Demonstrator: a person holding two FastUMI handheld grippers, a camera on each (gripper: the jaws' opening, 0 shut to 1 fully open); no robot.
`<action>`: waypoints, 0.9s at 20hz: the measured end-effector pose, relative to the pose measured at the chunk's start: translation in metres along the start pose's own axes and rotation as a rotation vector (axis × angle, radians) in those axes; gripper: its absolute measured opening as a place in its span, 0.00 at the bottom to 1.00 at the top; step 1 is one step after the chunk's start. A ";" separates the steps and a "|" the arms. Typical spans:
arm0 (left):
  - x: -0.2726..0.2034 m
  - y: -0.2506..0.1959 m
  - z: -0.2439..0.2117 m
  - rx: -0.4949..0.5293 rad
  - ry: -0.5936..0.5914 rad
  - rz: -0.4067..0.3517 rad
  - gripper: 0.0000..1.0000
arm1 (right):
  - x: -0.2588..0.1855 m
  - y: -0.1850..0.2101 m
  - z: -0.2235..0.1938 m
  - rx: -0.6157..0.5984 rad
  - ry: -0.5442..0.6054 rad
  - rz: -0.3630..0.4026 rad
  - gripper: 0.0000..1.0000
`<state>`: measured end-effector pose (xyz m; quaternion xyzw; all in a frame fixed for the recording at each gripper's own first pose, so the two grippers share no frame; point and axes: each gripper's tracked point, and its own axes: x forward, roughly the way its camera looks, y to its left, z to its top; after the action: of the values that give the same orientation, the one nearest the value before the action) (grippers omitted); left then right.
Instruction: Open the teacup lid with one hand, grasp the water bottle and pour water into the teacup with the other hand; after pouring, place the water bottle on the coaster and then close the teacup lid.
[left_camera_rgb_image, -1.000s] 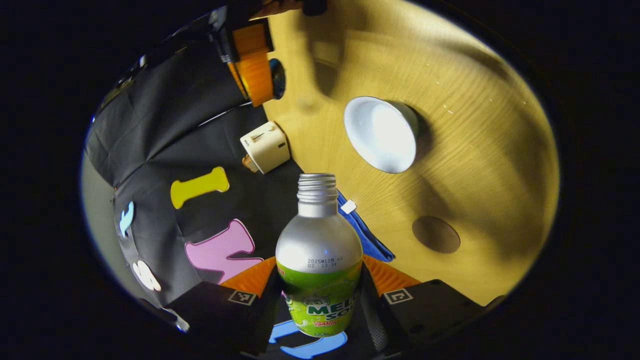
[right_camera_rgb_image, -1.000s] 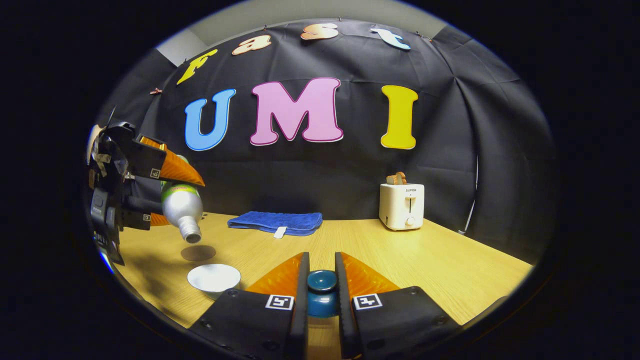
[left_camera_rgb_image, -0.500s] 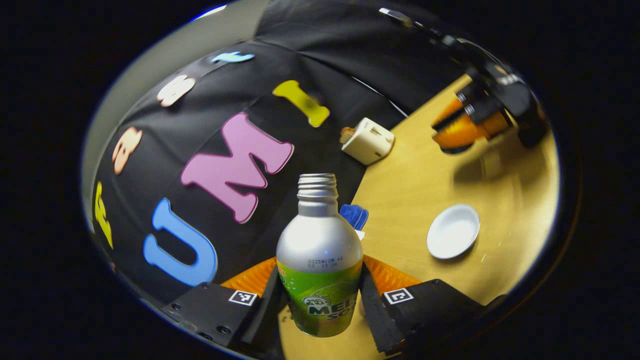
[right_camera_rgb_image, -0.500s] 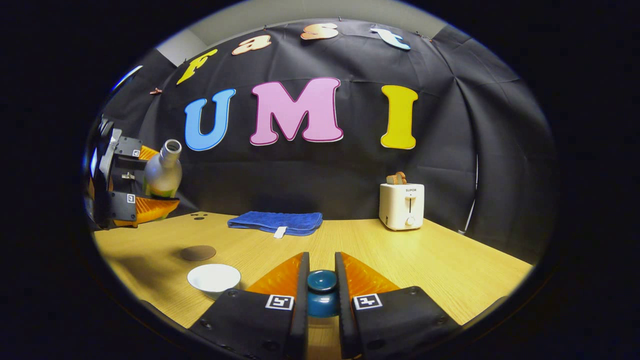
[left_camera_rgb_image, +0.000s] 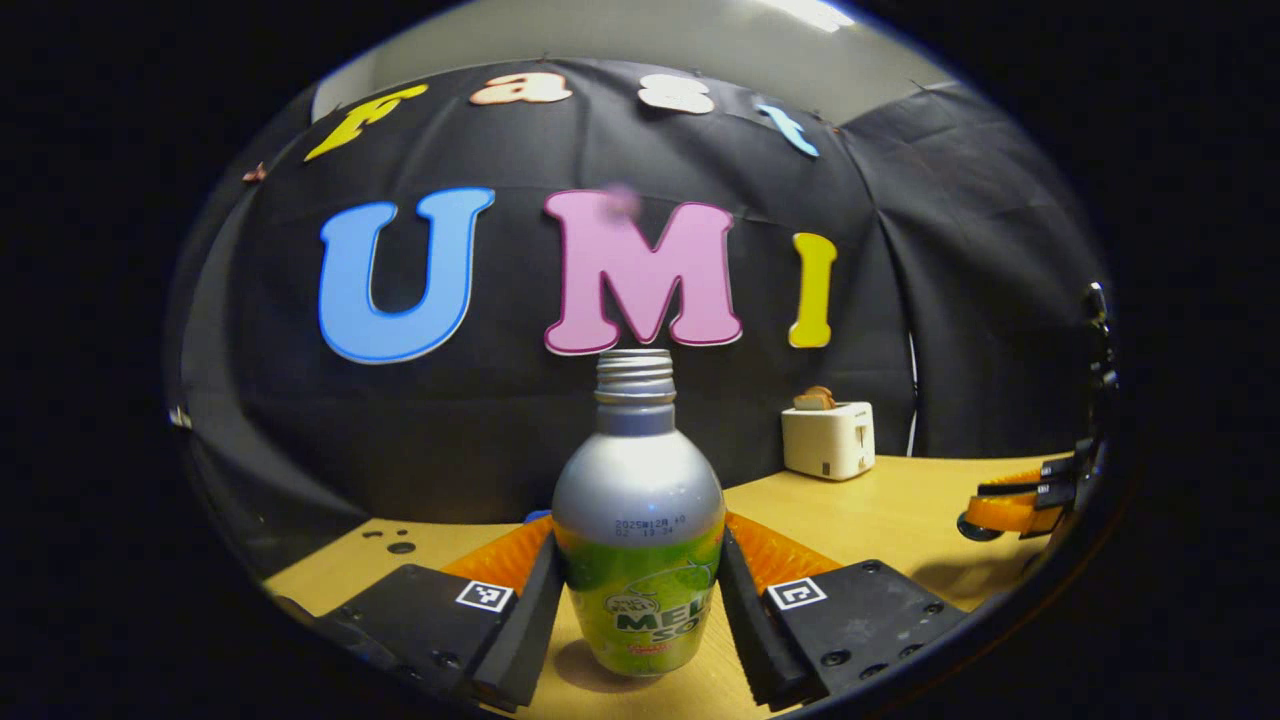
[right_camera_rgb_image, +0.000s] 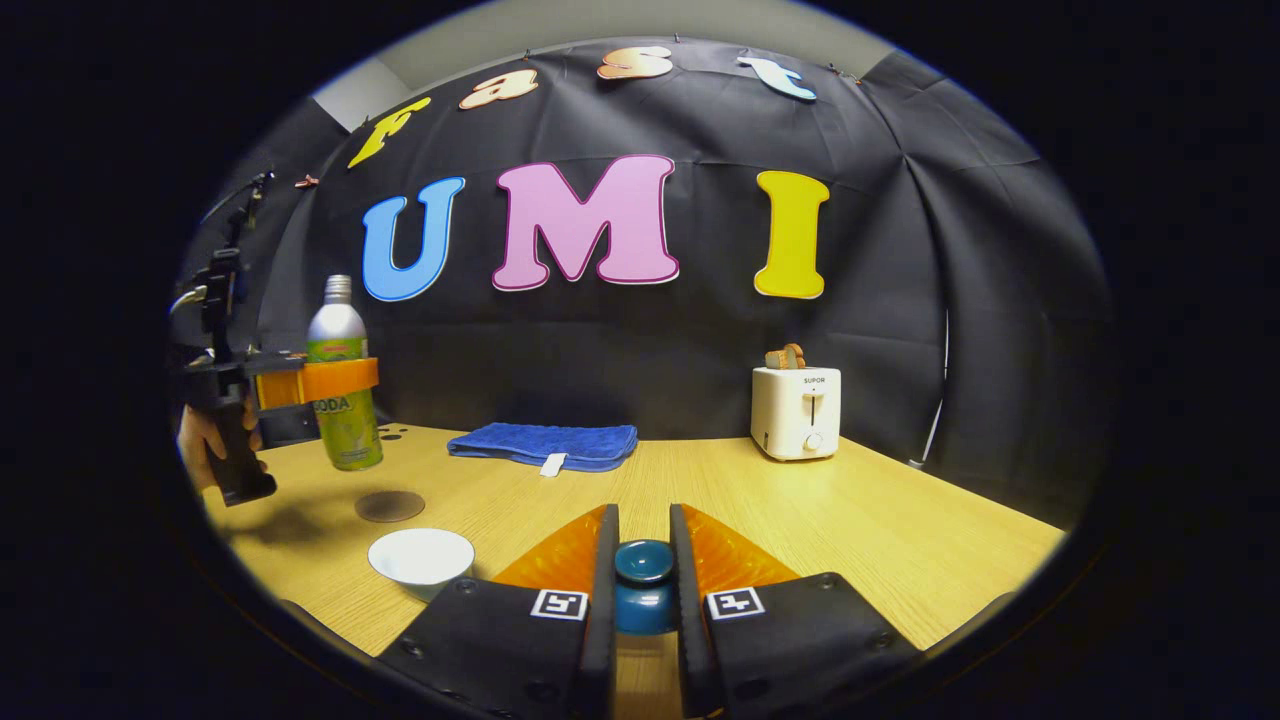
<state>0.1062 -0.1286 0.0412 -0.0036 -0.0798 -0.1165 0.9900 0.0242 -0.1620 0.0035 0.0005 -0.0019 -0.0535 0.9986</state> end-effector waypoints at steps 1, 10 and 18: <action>-0.002 0.001 -0.003 -0.053 0.013 0.019 0.78 | 0.000 0.000 0.000 0.000 0.000 0.000 0.28; -0.038 -0.024 0.011 -0.078 0.097 0.054 0.80 | 0.001 0.000 0.000 0.000 -0.001 0.000 0.28; -0.027 -0.016 -0.022 -0.051 0.148 0.009 0.85 | 0.001 0.000 0.000 0.000 -0.002 0.000 0.28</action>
<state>0.0803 -0.1382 0.0150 -0.0204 -0.0034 -0.1142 0.9932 0.0250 -0.1624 0.0031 0.0004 -0.0027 -0.0535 0.9986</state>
